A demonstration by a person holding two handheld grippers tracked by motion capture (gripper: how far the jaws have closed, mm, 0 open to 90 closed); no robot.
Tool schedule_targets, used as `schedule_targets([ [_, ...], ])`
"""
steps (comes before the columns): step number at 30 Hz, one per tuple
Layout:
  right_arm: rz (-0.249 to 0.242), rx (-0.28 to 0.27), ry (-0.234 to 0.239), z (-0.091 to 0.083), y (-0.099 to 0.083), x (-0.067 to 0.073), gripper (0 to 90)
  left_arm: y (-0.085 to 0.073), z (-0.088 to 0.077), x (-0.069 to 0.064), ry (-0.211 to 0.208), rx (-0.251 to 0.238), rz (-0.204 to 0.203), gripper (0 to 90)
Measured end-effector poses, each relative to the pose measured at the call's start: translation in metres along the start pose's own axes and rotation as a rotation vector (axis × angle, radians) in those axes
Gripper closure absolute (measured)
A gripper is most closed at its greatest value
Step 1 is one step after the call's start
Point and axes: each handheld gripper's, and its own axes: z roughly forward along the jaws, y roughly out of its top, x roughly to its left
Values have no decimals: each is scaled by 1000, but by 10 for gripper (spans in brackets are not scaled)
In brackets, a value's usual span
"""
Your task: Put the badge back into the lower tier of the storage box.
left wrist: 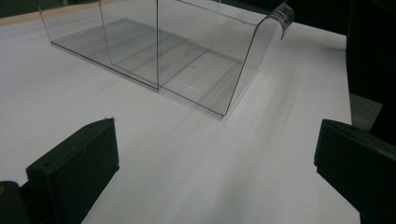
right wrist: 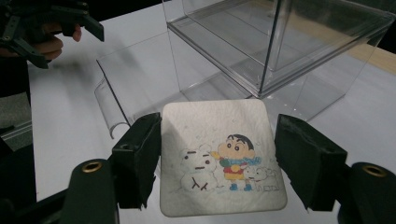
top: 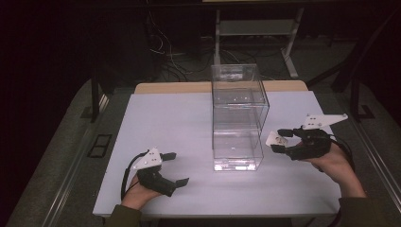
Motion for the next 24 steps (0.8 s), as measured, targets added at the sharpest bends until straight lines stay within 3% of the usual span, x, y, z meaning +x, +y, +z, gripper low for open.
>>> schedule_targets([
  [24, -17, -10, 43, 20, 21, 11, 323, 1, -1, 0, 0, -6, 7, 0],
])
